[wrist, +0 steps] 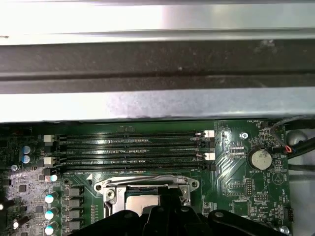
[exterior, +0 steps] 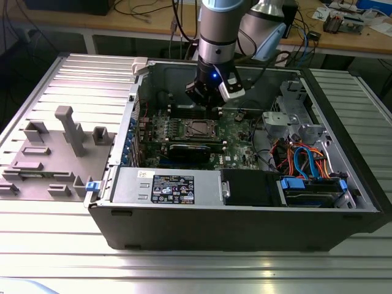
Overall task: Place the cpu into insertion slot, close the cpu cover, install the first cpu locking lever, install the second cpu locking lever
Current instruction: 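Install the second cpu locking lever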
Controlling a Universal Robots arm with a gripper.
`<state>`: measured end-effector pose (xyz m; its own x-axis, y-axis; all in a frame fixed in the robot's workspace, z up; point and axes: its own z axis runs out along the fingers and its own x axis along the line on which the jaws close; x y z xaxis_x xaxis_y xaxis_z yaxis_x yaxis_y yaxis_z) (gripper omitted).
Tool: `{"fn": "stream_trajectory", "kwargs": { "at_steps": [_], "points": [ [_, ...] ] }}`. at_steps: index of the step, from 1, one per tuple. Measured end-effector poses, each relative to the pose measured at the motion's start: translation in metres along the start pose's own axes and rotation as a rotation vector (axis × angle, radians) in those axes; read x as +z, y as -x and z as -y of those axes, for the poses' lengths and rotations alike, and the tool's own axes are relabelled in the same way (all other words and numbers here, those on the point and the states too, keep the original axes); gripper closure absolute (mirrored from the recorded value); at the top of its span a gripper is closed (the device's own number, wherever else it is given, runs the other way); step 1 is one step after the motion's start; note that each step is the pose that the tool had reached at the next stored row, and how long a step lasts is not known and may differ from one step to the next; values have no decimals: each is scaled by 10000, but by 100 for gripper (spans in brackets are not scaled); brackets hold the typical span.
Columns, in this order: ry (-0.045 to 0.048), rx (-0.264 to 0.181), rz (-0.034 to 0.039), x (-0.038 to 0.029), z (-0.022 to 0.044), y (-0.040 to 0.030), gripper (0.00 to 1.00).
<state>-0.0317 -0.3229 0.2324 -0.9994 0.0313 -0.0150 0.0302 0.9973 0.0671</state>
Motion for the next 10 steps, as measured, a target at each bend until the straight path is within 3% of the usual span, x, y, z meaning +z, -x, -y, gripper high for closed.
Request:
{"fn": "stream_trajectory", "kwargs": {
  "at_steps": [10],
  "points": [
    [1, -1, -5, -21, 54, 2, 89]
  ]
}}
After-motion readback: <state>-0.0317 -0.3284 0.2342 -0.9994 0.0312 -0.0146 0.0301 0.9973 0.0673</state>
